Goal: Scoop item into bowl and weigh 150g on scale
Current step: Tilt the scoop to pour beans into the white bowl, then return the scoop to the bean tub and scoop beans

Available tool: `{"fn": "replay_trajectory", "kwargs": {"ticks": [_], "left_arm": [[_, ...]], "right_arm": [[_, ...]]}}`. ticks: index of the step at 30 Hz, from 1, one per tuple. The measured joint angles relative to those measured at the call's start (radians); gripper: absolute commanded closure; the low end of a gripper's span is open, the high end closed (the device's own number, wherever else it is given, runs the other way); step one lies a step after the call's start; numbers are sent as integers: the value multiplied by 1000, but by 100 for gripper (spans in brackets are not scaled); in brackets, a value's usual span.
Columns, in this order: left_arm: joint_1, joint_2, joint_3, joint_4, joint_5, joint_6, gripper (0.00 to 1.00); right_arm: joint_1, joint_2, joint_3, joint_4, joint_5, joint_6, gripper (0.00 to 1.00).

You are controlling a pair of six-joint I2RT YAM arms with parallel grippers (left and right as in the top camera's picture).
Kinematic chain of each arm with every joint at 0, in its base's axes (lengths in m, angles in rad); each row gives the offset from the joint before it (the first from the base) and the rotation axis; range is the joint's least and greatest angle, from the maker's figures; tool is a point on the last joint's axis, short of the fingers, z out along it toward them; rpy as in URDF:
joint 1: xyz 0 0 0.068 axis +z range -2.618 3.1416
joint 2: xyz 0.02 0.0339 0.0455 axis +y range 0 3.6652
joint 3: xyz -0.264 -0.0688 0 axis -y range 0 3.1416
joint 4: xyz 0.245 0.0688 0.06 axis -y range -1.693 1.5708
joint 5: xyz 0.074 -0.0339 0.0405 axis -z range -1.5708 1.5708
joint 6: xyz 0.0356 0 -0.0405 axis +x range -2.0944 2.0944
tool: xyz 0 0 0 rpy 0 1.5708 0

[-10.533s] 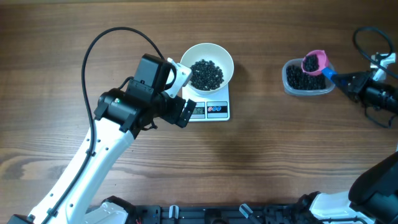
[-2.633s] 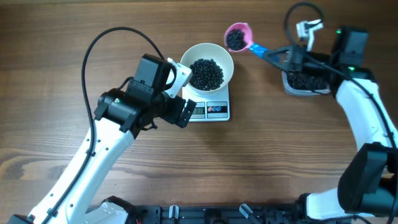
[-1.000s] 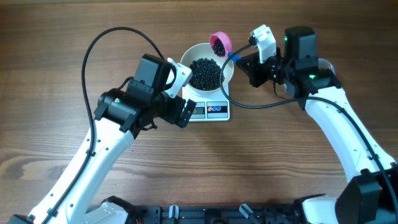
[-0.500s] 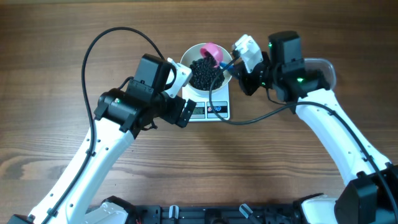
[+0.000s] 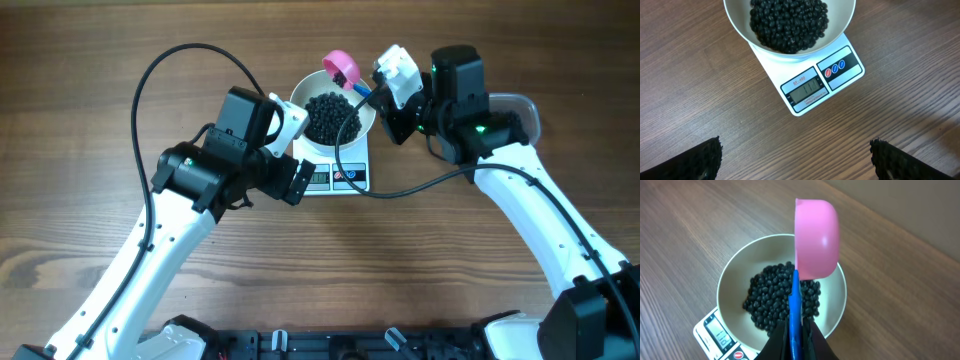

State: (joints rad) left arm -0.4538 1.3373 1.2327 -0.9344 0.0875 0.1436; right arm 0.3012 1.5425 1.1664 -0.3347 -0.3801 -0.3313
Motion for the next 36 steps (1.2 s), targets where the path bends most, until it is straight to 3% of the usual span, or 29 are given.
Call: {"fn": "replay_trajectory", "kwargs": {"ticks": [8, 14, 20, 24, 32, 36], "left_arm": [[0, 0, 0, 0, 0, 0, 0], [0, 0, 0, 0, 0, 0, 0], [0, 0, 0, 0, 0, 0, 0], [0, 0, 0, 0, 0, 0, 0], [0, 0, 0, 0, 0, 0, 0], [0, 0, 0, 0, 0, 0, 0]], "right_arm": [[0, 3, 0, -35, 26, -105, 96], [0, -24, 0, 61, -5, -14, 96], [1, -21, 3, -93, 10, -89, 96], [2, -4, 2, -75, 58, -119, 96], [-7, -42, 1, 84, 75, 95, 96], [-84, -103, 1, 87, 76, 127, 96]]}}
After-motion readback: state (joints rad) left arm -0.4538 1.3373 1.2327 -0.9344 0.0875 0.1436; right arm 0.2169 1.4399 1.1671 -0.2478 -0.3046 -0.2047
